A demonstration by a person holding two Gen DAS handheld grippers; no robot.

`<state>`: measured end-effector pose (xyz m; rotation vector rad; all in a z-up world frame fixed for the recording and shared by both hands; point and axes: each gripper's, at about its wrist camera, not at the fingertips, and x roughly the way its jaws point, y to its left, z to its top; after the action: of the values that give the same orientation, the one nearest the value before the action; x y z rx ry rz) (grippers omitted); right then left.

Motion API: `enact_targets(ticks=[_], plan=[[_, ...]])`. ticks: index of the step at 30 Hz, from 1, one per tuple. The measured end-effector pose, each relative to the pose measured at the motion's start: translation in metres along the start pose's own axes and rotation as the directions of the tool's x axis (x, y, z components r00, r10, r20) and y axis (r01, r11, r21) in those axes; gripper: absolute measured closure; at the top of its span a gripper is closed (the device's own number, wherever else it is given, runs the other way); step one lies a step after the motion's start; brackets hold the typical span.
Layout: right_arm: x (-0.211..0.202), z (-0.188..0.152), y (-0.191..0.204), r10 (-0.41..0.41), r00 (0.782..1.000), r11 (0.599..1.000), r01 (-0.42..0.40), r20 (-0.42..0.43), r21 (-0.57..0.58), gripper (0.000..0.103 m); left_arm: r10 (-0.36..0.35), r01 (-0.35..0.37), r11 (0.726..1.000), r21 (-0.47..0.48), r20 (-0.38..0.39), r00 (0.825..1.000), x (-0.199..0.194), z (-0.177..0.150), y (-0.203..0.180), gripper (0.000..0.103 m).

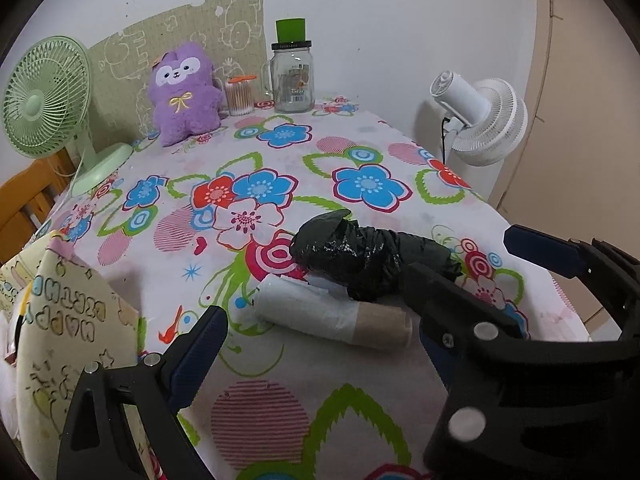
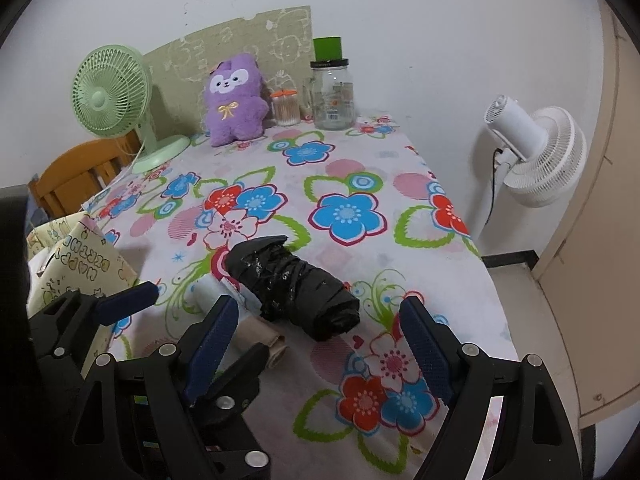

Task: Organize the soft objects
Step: 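Close the right tool on the black umbrella while the left grasps it too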

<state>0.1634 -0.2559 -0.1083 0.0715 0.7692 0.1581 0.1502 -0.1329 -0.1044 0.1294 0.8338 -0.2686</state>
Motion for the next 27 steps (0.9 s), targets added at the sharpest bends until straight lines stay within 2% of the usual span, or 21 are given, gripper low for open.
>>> enact_targets(ticks=[15,20,27], plan=[[0.033,0.012,0.007,0.061,0.998,0.995,-0.062,-0.019,-0.076,0.020,-0.004,0.004,1.000,-0.023,-0.024,1.000,0.023,0.006,0.007,0.006],[0.048,0.013,0.011,0.079,0.995,0.992,-0.084,-0.066,-0.089,0.031,-0.030,0.029,0.999,-0.022,-0.046,0.999,0.029,0.005,0.007,0.021],[0.060,0.011,0.014,0.064,0.992,0.992,-0.075,-0.110,-0.098,0.047,-0.043,0.041,0.999,-0.021,-0.081,0.996,0.035,0.002,0.009,0.027]])
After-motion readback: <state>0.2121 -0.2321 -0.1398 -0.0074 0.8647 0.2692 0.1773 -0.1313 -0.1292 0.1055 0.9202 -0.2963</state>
